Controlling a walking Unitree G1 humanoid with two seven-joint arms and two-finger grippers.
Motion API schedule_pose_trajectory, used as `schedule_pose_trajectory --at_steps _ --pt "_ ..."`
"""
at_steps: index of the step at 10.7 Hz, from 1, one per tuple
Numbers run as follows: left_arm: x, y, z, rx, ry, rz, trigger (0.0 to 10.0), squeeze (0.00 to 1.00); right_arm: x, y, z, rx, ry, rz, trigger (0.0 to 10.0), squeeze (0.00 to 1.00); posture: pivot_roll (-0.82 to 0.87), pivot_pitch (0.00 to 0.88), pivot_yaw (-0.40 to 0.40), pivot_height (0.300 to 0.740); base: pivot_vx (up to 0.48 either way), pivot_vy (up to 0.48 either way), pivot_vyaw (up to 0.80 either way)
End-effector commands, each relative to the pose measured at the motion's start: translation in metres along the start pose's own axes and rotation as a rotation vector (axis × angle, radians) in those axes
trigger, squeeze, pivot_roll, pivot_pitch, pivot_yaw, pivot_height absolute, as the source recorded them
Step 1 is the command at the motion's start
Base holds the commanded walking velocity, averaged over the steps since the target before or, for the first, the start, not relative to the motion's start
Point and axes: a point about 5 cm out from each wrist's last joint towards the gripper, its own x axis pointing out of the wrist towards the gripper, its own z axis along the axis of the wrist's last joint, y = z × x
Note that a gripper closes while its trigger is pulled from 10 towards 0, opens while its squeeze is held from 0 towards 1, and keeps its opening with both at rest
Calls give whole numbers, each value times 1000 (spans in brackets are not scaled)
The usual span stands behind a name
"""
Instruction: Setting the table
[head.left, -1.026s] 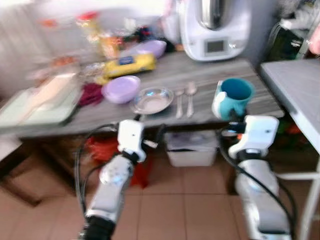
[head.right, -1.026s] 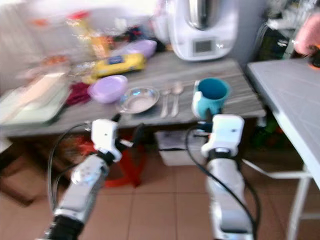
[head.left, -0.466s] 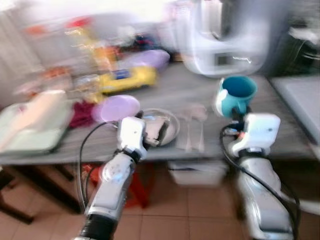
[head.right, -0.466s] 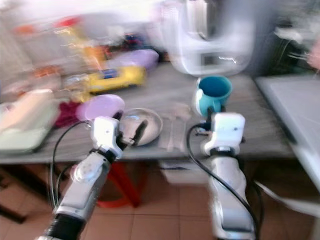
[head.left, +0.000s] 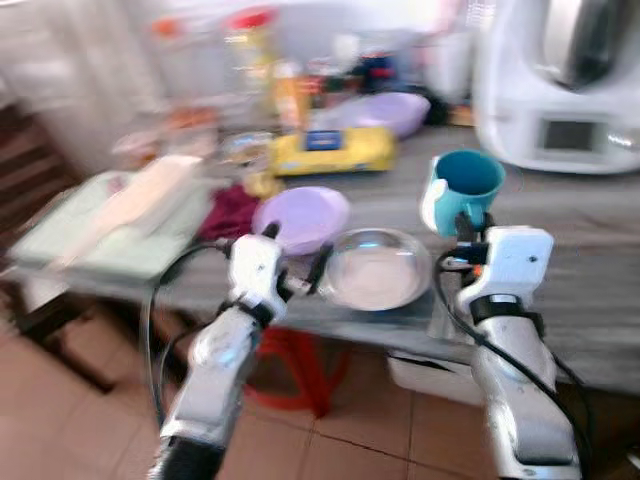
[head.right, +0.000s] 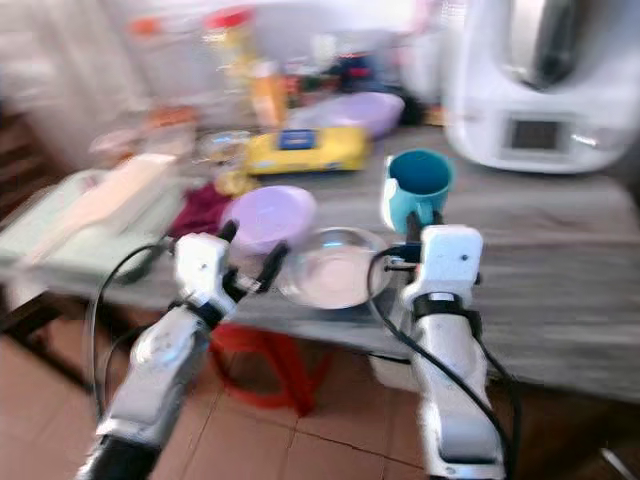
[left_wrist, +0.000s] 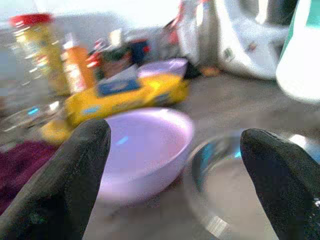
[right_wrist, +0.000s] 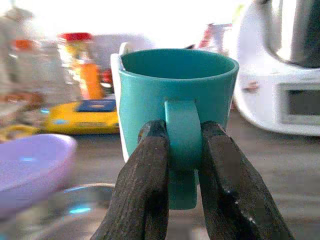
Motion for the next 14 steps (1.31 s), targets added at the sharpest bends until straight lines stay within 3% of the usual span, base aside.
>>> schedule_pose_trajectory --at_steps 1,4,6,9,14 --pt "-2 1 4 11 -6 -22 10000 0 1 -1 7 -2 -35 -3 10000 0 -148 47 157 740 0 0 0" --pt "-26 12 -2 23 52 -64 10000 0 1 -8 10 -19 -30 -20 10000 0 -146 62 148 740 0 0 0" --pt "-34 13 -3 20 66 -99 10000 0 8 -18 10 -33 -21 -33 10000 0 -144 74 150 740 0 0 0" --pt "-46 5 -2 -40 86 -190 10000 0 41 -37 13 -74 -4 40 10000 0 -131 112 148 740 0 0 0" --pt "-53 4 0 -35 96 -175 10000 0 63 -26 -2 -56 53 217 10000 0 -106 129 133 740 0 0 0"
